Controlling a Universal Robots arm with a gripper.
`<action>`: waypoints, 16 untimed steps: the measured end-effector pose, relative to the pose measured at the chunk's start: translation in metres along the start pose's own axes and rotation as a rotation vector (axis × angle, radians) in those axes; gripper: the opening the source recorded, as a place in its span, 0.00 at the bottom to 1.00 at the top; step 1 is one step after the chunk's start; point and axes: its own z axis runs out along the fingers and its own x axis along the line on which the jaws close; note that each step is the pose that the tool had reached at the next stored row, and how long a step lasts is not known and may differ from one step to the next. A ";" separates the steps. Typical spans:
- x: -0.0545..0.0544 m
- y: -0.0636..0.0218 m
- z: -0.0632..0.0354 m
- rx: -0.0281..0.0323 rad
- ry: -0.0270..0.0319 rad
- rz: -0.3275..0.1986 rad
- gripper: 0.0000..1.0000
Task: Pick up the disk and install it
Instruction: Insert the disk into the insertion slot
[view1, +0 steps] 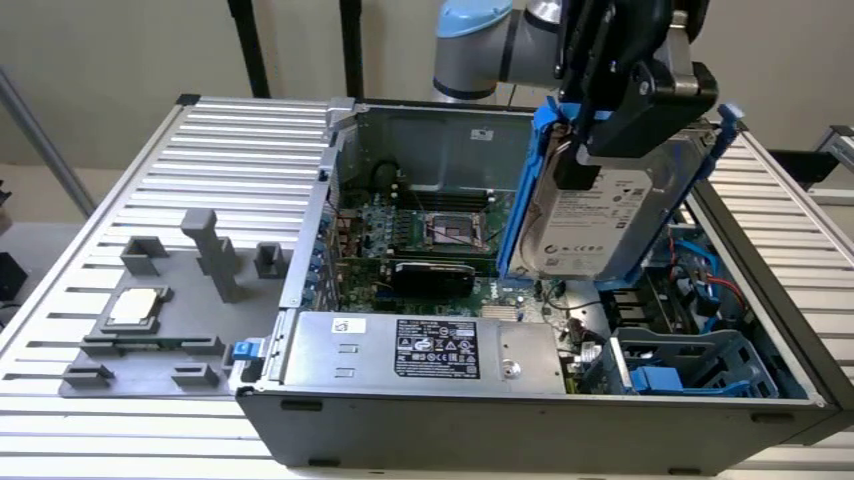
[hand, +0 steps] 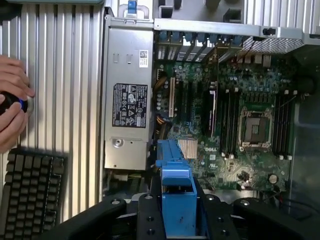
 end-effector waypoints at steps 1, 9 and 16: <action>0.002 -0.0035 -0.0002 0.0000 0.0001 0.000 0.00; 0.018 -0.0307 -0.0012 -0.0004 0.0000 0.000 0.00; 0.033 -0.0516 -0.0022 -0.0018 0.0000 0.000 0.00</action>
